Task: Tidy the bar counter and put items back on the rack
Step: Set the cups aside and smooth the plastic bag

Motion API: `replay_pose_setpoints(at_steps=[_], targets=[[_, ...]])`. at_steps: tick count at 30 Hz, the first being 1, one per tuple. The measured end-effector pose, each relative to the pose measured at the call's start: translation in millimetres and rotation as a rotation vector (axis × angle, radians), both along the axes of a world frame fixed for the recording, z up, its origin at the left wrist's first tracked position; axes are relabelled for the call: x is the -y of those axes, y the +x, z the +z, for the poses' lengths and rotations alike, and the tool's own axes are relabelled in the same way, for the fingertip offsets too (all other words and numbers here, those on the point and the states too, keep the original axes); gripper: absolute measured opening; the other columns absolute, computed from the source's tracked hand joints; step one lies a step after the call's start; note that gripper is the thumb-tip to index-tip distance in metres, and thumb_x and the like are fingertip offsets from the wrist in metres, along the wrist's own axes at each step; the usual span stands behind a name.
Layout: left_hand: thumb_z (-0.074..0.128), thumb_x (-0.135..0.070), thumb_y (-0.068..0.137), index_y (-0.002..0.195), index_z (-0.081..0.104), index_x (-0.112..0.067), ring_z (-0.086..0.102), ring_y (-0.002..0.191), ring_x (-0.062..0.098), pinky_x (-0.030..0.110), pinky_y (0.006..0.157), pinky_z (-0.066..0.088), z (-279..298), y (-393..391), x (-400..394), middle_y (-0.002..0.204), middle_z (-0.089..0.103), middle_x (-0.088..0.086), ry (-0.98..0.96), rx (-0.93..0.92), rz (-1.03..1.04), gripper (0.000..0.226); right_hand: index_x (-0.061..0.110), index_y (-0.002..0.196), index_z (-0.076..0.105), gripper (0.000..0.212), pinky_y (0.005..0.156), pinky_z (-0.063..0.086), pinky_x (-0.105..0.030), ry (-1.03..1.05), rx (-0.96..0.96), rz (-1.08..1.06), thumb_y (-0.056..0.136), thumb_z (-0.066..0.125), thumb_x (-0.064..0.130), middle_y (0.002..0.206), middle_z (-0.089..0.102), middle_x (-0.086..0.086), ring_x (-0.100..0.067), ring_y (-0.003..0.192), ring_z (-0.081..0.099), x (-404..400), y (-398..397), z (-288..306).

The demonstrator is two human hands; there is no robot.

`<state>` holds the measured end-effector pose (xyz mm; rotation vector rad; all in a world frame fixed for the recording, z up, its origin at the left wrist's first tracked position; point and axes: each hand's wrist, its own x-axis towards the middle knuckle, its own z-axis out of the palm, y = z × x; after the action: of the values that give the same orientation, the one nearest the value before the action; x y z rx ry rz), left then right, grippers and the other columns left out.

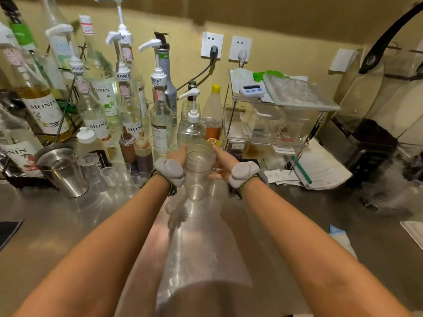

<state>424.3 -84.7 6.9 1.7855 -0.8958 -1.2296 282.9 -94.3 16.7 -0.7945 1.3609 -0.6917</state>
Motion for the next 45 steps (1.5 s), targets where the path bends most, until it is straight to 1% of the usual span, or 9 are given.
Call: replay_pose_setpoints(at_steps=[13, 18, 25, 27, 30, 35, 37, 40, 45], targets=[[0.032, -0.058, 0.09, 0.135, 0.049, -0.008, 0.048, 0.131, 0.033, 0.042, 0.113, 0.037, -0.5, 14.9, 32.5, 0.14, 0.052, 0.018, 0.014, -0.047, 0.048, 0.069, 0.021, 0.135, 0.05, 0.068, 0.049, 0.055, -0.024, 0.051, -0.013, -0.015, 0.079, 0.058, 0.059, 0.137, 0.052, -0.009, -0.03, 0.119, 0.056, 51.5, 17.0, -10.9], [0.036, -0.05, 0.094, 0.134, 0.049, -0.012, 0.055, 0.104, 0.028, 0.037, 0.094, 0.049, 0.7, 13.2, 33.2, 0.128, 0.057, 0.013, 0.011, -0.13, 0.045, 0.057, 0.018, 0.135, 0.049, 0.07, 0.048, 0.056, -0.023, 0.037, -0.026, -0.02, 0.081, 0.054, 0.062, 0.135, 0.054, -0.009, -0.025, 0.108, 0.057, 49.0, 16.7, -9.3], [0.032, -0.048, 0.096, 0.136, 0.048, -0.011, 0.054, 0.121, 0.031, 0.037, 0.097, 0.048, -1.8, 14.7, 27.0, 0.132, 0.055, 0.011, 0.026, -0.146, 0.013, 0.057, 0.012, 0.126, 0.055, 0.07, 0.072, 0.056, -0.03, 0.035, 0.039, -0.094, 0.084, 0.043, 0.067, 0.111, 0.062, -0.004, -0.021, 0.099, 0.06, 31.4, 20.7, -10.6], [0.031, -0.042, 0.098, 0.118, 0.057, -0.01, 0.06, 0.099, 0.027, 0.035, 0.086, 0.051, -2.0, 15.0, 22.2, 0.109, 0.062, 0.009, 0.008, -0.147, 0.018, 0.046, 0.011, 0.109, 0.059, 0.064, 0.068, 0.054, -0.029, 0.046, 0.069, -0.107, 0.087, 0.038, 0.068, 0.089, 0.06, -0.002, -0.016, 0.079, 0.058, 23.5, 18.6, -10.9], [0.034, -0.027, 0.099, 0.074, 0.048, -0.013, 0.043, 0.059, 0.016, 0.024, 0.055, 0.035, -2.5, 18.9, 7.4, 0.069, 0.047, 0.005, 0.042, -0.19, 0.056, 0.032, 0.016, 0.077, 0.047, 0.041, 0.067, 0.053, -0.033, 0.095, 0.103, -0.16, 0.097, 0.035, 0.048, 0.069, 0.045, 0.0, -0.014, 0.063, 0.045, -0.7, 11.6, -13.6], [0.038, -0.006, 0.096, 0.063, 0.045, -0.01, 0.038, 0.056, 0.019, 0.024, 0.056, 0.032, -23.6, 36.4, -27.7, 0.063, 0.042, 0.008, 0.07, -0.102, 0.045, 0.034, 0.012, 0.069, 0.042, 0.025, 0.057, 0.045, -0.03, 0.215, -0.058, -0.102, 0.094, 0.042, 0.015, 0.066, 0.039, -0.004, -0.016, 0.056, 0.037, -43.4, 19.0, -44.4], [0.046, -0.007, 0.093, 0.067, 0.051, -0.01, 0.044, 0.061, 0.023, 0.027, 0.063, 0.038, -31.9, 42.9, -45.7, 0.068, 0.046, 0.011, 0.098, -0.028, 0.038, 0.027, 0.009, 0.067, 0.042, 0.026, 0.045, 0.046, -0.026, 0.257, -0.085, -0.043, 0.093, 0.041, 0.009, 0.065, 0.039, -0.005, -0.016, 0.054, 0.036, -63.4, 25.5, -56.7], [0.047, -0.003, 0.094, 0.108, 0.06, -0.005, 0.042, 0.056, 0.016, 0.022, 0.052, 0.039, -41.9, 45.4, -70.6, 0.074, 0.05, 0.011, 0.176, -0.041, -0.029, 0.019, 0.007, 0.069, 0.044, 0.024, 0.033, 0.048, -0.019, 0.308, -0.085, 0.0, 0.093, 0.041, 0.005, 0.066, 0.043, -0.007, -0.016, 0.054, 0.04, -83.6, 34.3, -67.1], [0.052, -0.009, 0.094, 0.126, 0.054, 0.004, 0.046, 0.059, 0.013, 0.021, 0.05, 0.042, -69.2, 52.7, -101.5, 0.082, 0.053, 0.007, 0.26, -0.03, -0.166, 0.035, 0.003, 0.069, 0.048, 0.028, 0.081, 0.056, -0.027, 0.35, -0.043, 0.031, 0.096, 0.041, 0.005, 0.068, 0.048, -0.008, -0.017, 0.06, 0.05, -108.6, 44.7, -80.3]])
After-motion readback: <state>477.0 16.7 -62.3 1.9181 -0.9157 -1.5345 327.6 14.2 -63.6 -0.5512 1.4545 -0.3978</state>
